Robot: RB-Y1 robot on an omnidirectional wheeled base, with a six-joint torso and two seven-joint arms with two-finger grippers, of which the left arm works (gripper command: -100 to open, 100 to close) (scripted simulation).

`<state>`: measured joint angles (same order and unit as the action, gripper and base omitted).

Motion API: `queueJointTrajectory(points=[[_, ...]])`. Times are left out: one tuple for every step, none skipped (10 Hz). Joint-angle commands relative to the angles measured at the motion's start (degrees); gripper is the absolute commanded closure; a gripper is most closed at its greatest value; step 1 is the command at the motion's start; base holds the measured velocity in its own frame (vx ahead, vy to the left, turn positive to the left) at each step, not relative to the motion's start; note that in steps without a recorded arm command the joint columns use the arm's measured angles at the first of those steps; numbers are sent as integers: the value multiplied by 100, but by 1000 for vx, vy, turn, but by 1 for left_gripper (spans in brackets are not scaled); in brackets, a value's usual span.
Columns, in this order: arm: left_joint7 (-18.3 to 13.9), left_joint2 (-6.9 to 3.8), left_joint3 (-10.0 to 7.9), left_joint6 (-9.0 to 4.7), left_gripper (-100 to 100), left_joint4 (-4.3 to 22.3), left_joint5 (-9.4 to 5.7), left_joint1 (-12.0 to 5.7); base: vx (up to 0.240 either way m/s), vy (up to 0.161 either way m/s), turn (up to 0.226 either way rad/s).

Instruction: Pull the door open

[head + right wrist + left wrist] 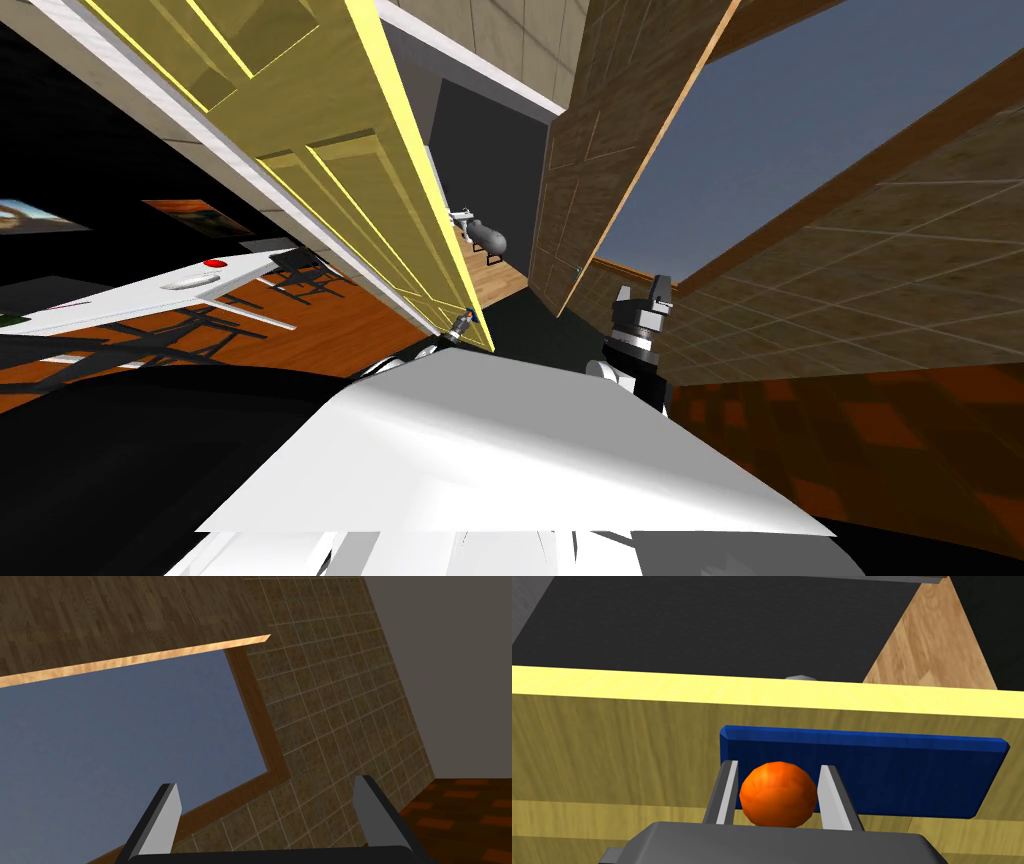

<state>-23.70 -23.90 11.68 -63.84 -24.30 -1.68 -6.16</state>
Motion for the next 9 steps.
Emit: queueJointTrajectory(points=[[-113, -100, 68, -200, 100, 42, 28, 80, -133, 89, -105], [-184, -173, 112, -308, 100, 54, 45, 136, -140, 88, -121], [-141, -98, 107, -251, 100, 138, 50, 47, -67, 33, -32], [-202, -163, 166, -430, 100, 172, 70, 139, -135, 75, -178], [-202, -163, 166, -430, 100, 172, 70, 139, -145, 76, -101], [-202, -163, 166, -430, 100, 172, 70, 139, -68, 18, 8], [-246, -230, 208, -583, 100, 198, 80, 214, -100, 58, -121], [-246, -230, 208, -583, 100, 198, 80, 214, -110, 59, -85], [-279, -280, 238, -696, 100, 217, 88, 269, -148, 57, -105]])
